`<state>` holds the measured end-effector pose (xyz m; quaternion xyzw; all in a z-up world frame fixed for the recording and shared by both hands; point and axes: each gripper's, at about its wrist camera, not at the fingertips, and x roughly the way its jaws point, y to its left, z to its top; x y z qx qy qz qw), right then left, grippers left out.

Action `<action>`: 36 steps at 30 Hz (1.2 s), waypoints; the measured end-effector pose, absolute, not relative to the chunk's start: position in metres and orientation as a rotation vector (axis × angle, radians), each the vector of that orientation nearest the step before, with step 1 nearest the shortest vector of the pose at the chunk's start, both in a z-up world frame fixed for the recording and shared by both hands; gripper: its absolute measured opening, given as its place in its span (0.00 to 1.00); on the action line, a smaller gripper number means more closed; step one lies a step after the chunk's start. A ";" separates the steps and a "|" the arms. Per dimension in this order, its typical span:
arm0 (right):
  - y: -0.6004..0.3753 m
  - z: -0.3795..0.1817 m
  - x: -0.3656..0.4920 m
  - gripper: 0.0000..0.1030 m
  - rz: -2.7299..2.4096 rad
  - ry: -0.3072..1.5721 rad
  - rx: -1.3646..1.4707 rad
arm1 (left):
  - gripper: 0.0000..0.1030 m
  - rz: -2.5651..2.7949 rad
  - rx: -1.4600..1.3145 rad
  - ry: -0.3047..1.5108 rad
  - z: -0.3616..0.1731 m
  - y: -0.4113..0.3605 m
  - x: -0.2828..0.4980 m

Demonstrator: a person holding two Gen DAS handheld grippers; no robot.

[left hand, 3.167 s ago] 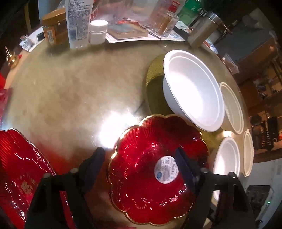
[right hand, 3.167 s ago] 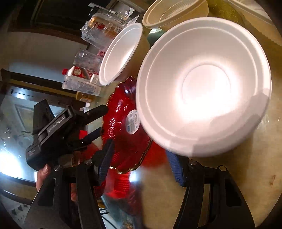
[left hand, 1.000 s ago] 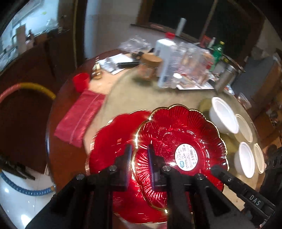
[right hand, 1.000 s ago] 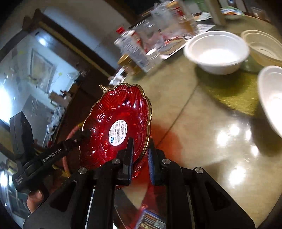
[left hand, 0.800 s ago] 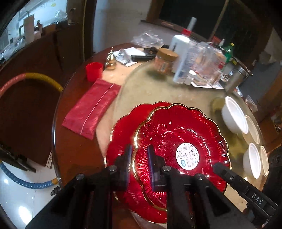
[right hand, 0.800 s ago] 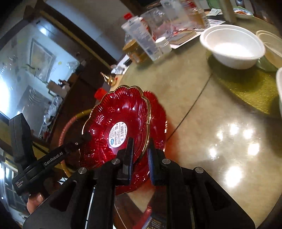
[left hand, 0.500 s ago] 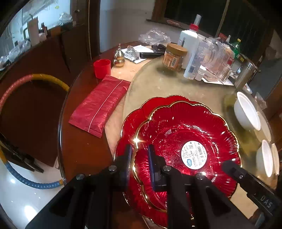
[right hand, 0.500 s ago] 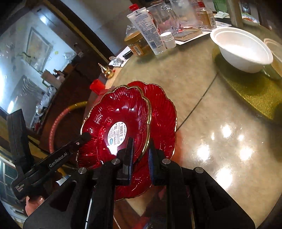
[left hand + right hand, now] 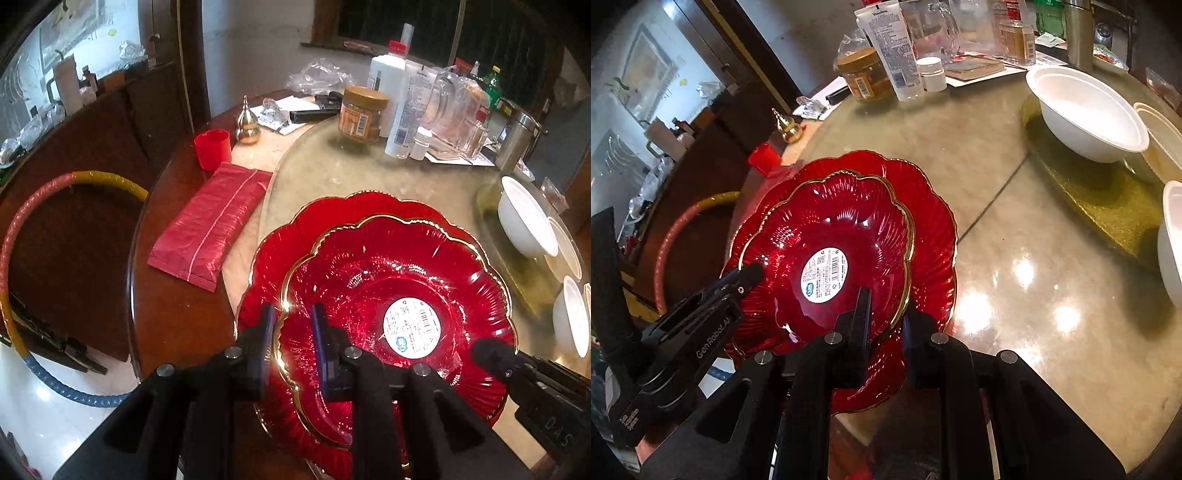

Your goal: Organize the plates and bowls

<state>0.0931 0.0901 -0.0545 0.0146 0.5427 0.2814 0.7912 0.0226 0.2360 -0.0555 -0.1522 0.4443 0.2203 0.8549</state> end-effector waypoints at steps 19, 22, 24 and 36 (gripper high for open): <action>0.103 -0.042 0.075 0.21 0.480 1.115 -0.153 | 0.62 0.470 -0.252 0.816 -0.024 0.227 0.009; 0.097 -0.036 0.076 0.21 0.473 1.098 -0.163 | 0.62 0.462 -0.265 0.781 -0.015 0.227 0.004; 0.093 -0.031 0.076 0.21 0.475 1.086 -0.155 | 0.62 0.440 -0.285 0.757 -0.009 0.226 0.001; 0.063 -0.009 0.070 0.21 0.505 1.024 -0.033 | 0.75 0.331 -0.201 0.511 0.046 0.186 -0.030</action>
